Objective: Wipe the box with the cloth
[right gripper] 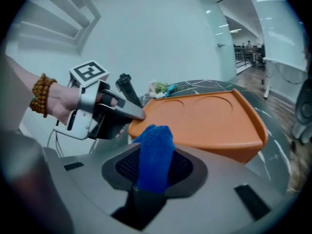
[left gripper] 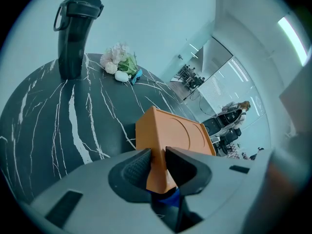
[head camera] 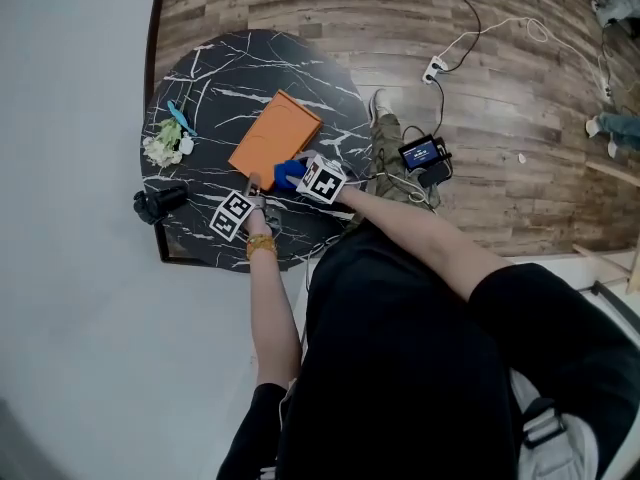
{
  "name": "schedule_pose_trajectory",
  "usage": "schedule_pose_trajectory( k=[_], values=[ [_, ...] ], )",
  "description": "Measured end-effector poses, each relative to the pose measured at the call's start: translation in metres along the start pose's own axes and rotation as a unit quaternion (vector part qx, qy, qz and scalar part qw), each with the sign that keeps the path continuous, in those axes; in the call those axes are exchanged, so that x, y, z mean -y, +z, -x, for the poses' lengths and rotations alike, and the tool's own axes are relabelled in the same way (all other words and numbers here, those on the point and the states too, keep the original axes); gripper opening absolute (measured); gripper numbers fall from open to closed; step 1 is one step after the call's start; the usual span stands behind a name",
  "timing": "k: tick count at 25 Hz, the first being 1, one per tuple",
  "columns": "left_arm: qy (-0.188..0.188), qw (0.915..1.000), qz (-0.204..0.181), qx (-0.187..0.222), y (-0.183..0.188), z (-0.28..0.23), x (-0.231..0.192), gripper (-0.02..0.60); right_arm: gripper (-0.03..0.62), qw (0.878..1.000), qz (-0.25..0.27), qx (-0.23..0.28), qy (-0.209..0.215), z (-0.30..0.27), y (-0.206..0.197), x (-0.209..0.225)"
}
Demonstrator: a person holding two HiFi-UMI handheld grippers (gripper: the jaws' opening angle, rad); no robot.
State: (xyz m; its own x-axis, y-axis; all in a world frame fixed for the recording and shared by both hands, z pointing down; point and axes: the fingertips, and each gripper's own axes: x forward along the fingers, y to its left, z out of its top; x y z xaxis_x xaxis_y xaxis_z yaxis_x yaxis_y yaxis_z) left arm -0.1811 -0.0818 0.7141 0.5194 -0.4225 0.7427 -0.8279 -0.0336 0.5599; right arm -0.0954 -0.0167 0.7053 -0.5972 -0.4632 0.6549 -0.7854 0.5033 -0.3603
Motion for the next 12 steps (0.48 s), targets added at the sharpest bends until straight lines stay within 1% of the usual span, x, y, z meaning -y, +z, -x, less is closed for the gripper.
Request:
schedule_pose_trajectory(
  k=[2,3,5,6,7,8,9,10,12],
  values=[
    [-0.004,1.0000,0.007,0.001,0.000,-0.001,-0.001,0.090,0.107,0.998,0.017,0.016,0.066,-0.003,0.009,-0.024],
    [-0.005,0.9999,0.010,0.002,0.000,-0.001,-0.002,0.092,0.107,0.995,0.031,0.023,0.090,-0.002,0.014,-0.034],
    [0.000,0.9999,0.005,0.016,0.000,0.002,-0.001,0.093,0.107,0.990,0.068,0.030,0.119,0.009,0.019,-0.048],
    [0.007,0.9994,-0.011,0.033,0.002,0.007,0.000,0.086,0.109,0.988,0.085,0.034,0.126,0.016,0.021,-0.052],
    [0.015,0.9977,-0.037,0.055,0.007,0.014,0.004,0.075,0.109,0.986,0.096,0.042,0.128,0.024,0.023,-0.054],
    [0.021,0.9940,-0.070,0.081,0.013,0.022,0.009,0.068,0.109,0.985,0.103,0.055,0.123,0.032,0.026,-0.054],
    [0.026,0.9881,-0.107,0.107,0.020,0.032,0.016,0.067,0.109,0.985,0.106,0.071,0.114,0.039,0.031,-0.053],
    [0.032,0.9796,-0.146,0.134,0.027,0.041,0.025,0.067,0.109,0.985,0.109,0.088,0.098,0.046,0.036,-0.049],
    [0.049,0.9567,-0.217,0.188,0.036,0.057,0.042,0.048,0.109,0.984,0.121,0.121,0.054,0.057,0.053,-0.035]
  ],
)
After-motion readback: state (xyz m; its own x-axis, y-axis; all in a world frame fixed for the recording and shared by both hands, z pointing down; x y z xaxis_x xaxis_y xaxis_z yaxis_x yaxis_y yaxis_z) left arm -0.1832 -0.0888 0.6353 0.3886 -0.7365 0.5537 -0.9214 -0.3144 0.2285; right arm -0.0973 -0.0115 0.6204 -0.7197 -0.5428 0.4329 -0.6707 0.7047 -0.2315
